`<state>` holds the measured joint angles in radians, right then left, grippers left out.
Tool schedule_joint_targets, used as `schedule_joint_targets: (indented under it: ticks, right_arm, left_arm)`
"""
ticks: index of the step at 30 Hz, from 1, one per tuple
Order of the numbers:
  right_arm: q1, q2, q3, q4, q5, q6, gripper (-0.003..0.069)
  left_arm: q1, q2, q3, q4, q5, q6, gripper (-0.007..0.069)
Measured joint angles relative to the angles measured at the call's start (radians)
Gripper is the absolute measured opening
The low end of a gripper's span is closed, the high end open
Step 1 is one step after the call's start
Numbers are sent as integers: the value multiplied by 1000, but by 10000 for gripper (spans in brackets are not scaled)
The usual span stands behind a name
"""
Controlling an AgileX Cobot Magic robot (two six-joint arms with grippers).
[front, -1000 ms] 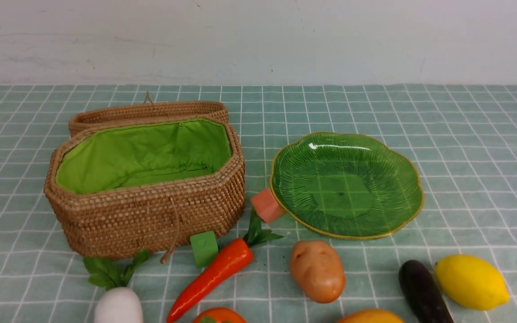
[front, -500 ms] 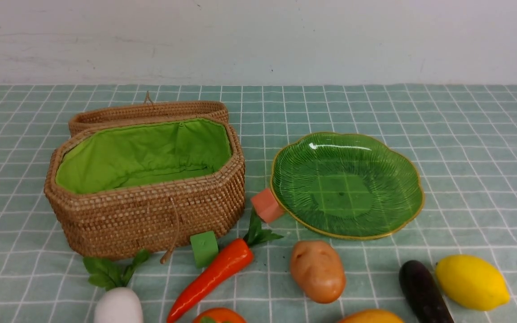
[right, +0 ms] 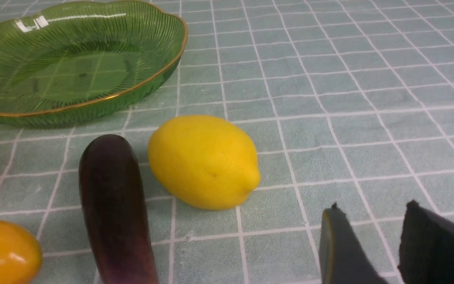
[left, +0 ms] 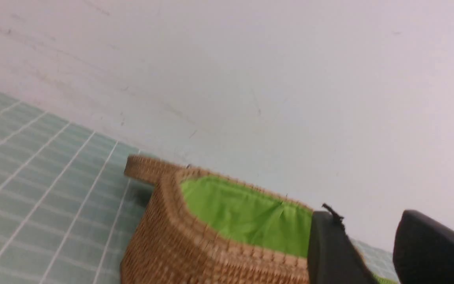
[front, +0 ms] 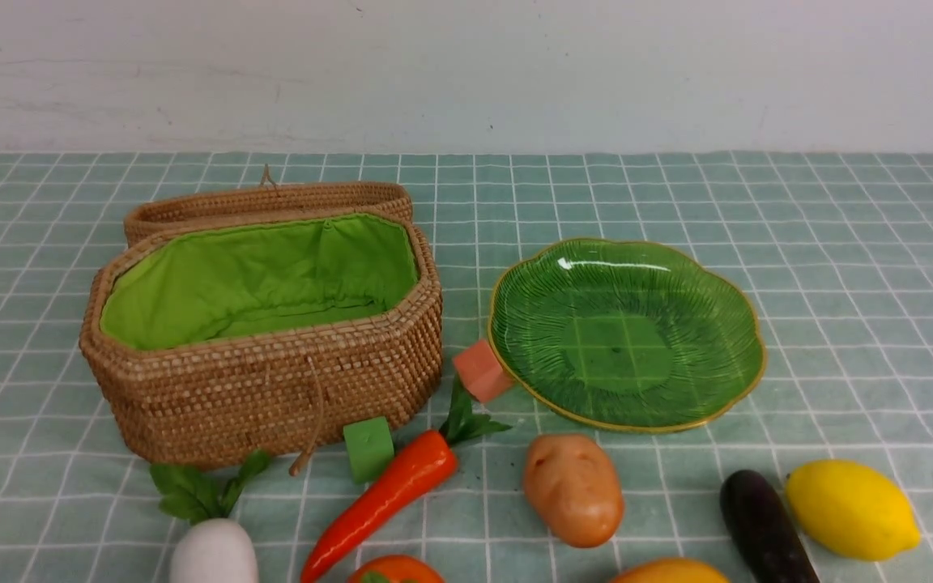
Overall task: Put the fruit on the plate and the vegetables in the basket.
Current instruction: Take a daikon with your left arm and place it on the basket on the left.
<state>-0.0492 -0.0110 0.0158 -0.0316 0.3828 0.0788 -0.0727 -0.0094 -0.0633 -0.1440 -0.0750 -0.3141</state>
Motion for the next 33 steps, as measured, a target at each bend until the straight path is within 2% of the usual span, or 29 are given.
schedule_joint_targets:
  ticks: [3,4,5,6,8,9,14,20,25,28,30,33]
  right_arm:
    - [0,0,0,0,0,0,240]
    - [0,0,0,0,0,0,240]
    - [0,0,0,0,0,0,240]
    - [0,0,0,0,0,0,240]
    - [0,0,0,0,0,0,240]
    - [0,0,0,0,0,0,240]
    - [0,0,0,0,0,0,240]
    - [0,0,0,0,0,0,240]
    - [0,0,0,0,0,0,240]
    - [0,0,0,0,0,0,240]
    - [0,0,0,0,0,0,240]
    - [0,0,0,0,0,0,240]
  left_arm:
    - [0,26,-184,52,125,14,239]
    - [0,68,-291,65,210,17,239]
    - [0,75,-306,68,224,17,239]
    - [0,133,-407,79,323,19,239]
    - [0,198,-493,85,413,21,239]
    - [0,275,-563,94,530,22,239]
    - [0,511,-604,126,754,23,239]
    - [0,741,-604,138,710,25,239]
    - [0,895,-604,23,696,33,239]
    - [0,977,-609,-56,740,88,248]
    - [0,1013,-617,-82,770,119,262]
    - [-32,1110,-656,-157,832,211,360]
